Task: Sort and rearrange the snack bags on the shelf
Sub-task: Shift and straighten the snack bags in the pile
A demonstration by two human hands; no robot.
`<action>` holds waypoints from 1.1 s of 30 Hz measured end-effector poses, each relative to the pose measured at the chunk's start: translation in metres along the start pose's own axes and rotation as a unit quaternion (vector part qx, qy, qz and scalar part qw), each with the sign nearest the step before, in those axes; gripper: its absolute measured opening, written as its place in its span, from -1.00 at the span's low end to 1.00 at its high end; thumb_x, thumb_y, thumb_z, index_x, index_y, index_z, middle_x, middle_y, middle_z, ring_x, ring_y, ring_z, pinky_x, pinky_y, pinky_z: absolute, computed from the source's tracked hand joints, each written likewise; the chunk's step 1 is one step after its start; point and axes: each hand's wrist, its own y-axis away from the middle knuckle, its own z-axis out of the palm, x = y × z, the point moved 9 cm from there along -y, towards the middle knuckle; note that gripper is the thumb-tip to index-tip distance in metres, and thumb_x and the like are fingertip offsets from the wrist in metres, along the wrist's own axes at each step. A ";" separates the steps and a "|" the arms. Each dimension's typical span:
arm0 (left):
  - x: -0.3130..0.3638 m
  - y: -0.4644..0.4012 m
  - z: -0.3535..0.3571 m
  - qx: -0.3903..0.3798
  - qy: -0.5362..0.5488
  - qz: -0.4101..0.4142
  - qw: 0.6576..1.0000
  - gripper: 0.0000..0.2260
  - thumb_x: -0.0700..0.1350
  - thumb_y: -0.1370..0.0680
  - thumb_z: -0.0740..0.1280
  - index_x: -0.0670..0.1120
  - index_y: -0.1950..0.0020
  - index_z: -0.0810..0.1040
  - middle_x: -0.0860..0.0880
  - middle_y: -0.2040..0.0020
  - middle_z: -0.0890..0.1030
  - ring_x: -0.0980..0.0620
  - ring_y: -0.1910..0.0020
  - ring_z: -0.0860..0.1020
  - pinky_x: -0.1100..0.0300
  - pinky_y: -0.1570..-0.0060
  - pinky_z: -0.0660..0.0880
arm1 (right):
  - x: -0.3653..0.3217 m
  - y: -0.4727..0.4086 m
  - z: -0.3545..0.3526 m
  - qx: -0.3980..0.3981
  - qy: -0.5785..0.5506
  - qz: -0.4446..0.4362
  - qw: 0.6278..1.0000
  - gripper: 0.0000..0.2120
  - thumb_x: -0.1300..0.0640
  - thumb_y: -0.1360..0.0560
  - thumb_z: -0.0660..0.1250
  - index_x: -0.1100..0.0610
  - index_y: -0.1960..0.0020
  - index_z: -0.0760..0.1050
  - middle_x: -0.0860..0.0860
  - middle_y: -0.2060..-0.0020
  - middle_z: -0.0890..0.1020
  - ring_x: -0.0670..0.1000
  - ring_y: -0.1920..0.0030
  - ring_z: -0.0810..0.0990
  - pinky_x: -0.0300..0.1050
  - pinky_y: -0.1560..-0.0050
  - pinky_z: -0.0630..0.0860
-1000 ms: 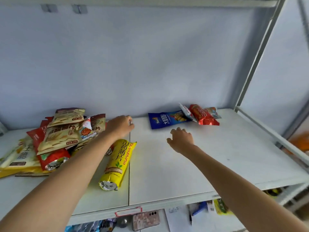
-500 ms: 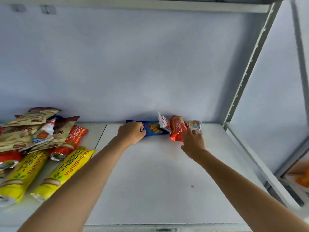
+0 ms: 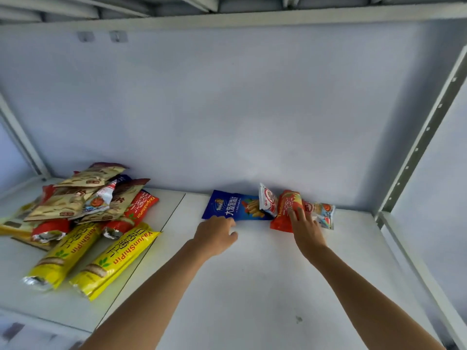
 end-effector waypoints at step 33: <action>0.023 -0.032 -0.096 0.063 0.524 -0.051 0.848 -0.42 0.21 -0.35 0.47 -0.05 -0.19 0.35 -0.04 -0.06 0.60 0.01 0.04 0.61 0.04 0.06 0.60 | -0.055 0.051 -0.151 0.167 -0.479 0.099 0.856 -0.62 0.17 -0.46 0.37 0.13 -0.26 0.42 0.05 -0.14 0.51 0.04 -0.02 0.55 -0.07 0.04 0.50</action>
